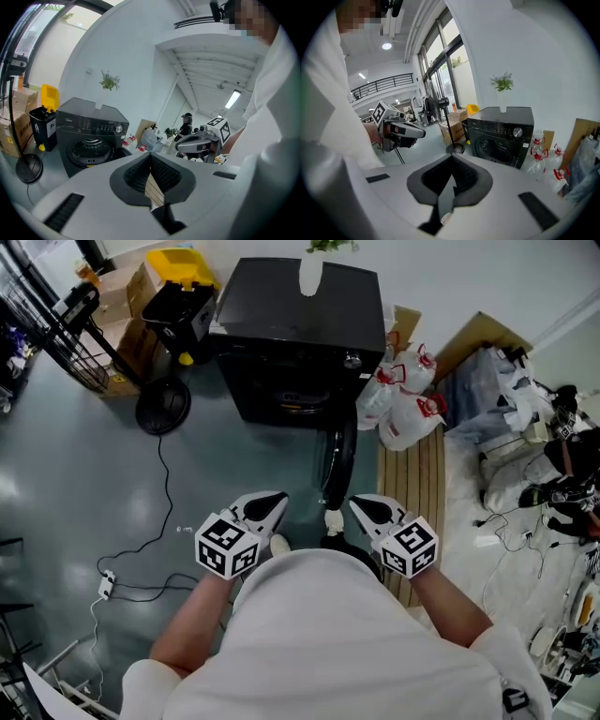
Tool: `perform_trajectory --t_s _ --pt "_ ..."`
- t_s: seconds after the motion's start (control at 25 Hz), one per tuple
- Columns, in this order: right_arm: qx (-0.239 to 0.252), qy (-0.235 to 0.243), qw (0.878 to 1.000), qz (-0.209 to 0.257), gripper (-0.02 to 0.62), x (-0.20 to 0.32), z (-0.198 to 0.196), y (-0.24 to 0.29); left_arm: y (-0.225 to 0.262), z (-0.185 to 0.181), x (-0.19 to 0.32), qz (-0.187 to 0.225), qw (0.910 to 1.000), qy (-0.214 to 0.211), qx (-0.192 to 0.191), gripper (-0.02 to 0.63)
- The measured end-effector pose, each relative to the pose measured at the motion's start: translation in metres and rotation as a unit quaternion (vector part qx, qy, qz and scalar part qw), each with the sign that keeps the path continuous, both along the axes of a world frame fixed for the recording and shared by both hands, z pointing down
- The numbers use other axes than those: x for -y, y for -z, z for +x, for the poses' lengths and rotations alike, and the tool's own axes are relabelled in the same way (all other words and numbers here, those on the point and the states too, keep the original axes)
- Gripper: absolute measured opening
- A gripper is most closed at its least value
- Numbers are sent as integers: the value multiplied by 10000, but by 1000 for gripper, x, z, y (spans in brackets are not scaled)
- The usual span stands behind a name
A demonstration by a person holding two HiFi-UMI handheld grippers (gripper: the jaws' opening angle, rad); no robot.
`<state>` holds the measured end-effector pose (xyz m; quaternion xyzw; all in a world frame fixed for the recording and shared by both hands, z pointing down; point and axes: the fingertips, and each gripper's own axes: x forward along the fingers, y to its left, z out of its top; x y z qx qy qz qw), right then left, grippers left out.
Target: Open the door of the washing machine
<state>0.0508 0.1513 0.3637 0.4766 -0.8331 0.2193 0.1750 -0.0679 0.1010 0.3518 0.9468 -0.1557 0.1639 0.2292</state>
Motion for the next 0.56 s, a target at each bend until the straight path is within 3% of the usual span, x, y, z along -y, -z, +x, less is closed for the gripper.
perform_trajectory --t_s 0.56 --pt "-111 -48 9999 -71 6 1 -20 -12 -13 -32 1 -68 9999 120 -38 17"
